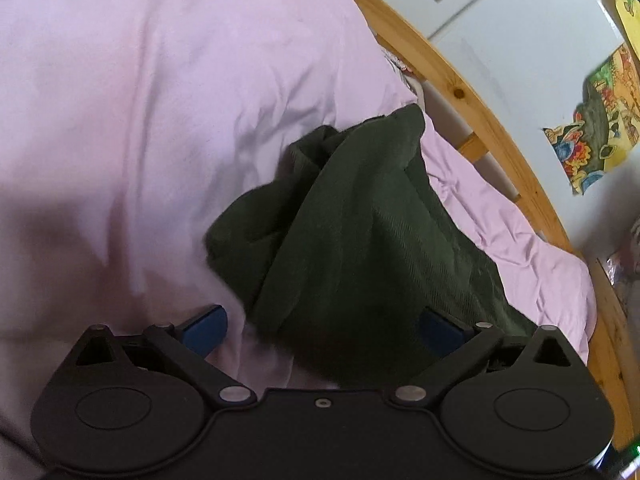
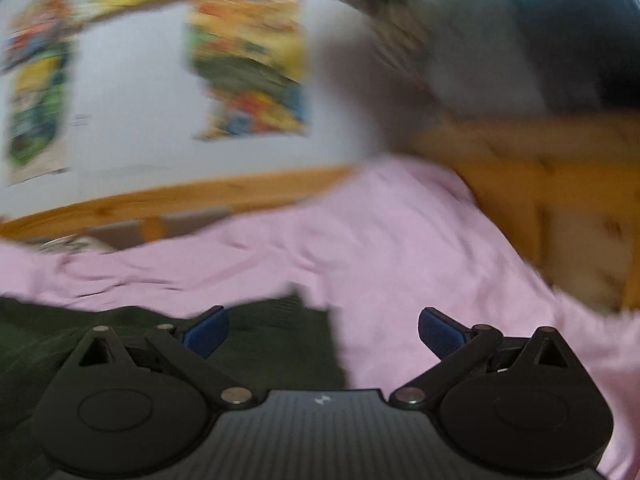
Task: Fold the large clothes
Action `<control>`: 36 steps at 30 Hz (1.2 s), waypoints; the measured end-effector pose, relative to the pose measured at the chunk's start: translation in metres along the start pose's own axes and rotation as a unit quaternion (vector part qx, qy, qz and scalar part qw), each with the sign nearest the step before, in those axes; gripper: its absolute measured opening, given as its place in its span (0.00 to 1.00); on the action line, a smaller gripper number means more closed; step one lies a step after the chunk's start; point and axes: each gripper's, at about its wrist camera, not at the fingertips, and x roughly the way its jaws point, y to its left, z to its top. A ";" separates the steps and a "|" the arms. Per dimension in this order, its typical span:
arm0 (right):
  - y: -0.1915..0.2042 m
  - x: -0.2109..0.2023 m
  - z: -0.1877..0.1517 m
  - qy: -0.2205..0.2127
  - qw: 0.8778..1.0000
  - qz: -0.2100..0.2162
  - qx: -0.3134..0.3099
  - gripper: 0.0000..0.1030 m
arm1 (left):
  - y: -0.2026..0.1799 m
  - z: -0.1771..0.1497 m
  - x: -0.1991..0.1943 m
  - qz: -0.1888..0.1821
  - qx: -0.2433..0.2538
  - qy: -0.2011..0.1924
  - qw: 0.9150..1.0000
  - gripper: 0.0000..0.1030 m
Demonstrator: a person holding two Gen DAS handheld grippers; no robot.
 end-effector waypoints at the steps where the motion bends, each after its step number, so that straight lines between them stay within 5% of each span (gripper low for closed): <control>1: 0.015 -0.006 0.001 -0.011 1.000 0.018 -0.020 1.00 | -0.001 0.001 0.003 0.001 0.003 0.001 1.000 0.99; 7: 0.116 0.008 -0.014 -0.003 0.983 0.124 -0.138 1.00 | 0.004 0.008 0.018 0.022 -0.020 -0.001 1.000 0.98; 10: 0.153 0.034 -0.040 0.078 0.970 0.135 -0.186 0.99 | 0.006 0.009 0.017 0.021 -0.027 -0.002 0.999 0.98; 11: 0.159 0.045 -0.052 0.109 0.965 0.135 -0.196 0.99 | 0.006 0.009 0.017 0.020 -0.025 0.001 0.999 0.98; 19: 0.144 0.059 -0.063 0.118 0.969 0.166 -0.140 0.99 | 0.005 0.007 0.014 0.021 -0.017 0.003 1.000 0.98; 25: 0.134 0.056 -0.061 0.120 0.969 0.179 -0.116 0.99 | -0.011 0.004 0.020 0.065 0.029 -0.006 0.997 0.63; 29: 0.125 0.061 -0.053 0.146 0.965 0.199 -0.090 0.99 | -0.011 0.004 0.008 0.067 0.001 -0.042 0.997 0.25; 33: 0.104 0.059 -0.034 0.156 0.959 0.235 -0.039 0.99 | -0.043 0.006 -0.011 0.042 0.041 -0.080 0.995 0.20; 36: 0.067 0.053 -0.008 0.125 0.953 0.270 0.050 0.99 | -0.099 0.005 -0.029 -0.008 0.141 -0.105 0.984 0.19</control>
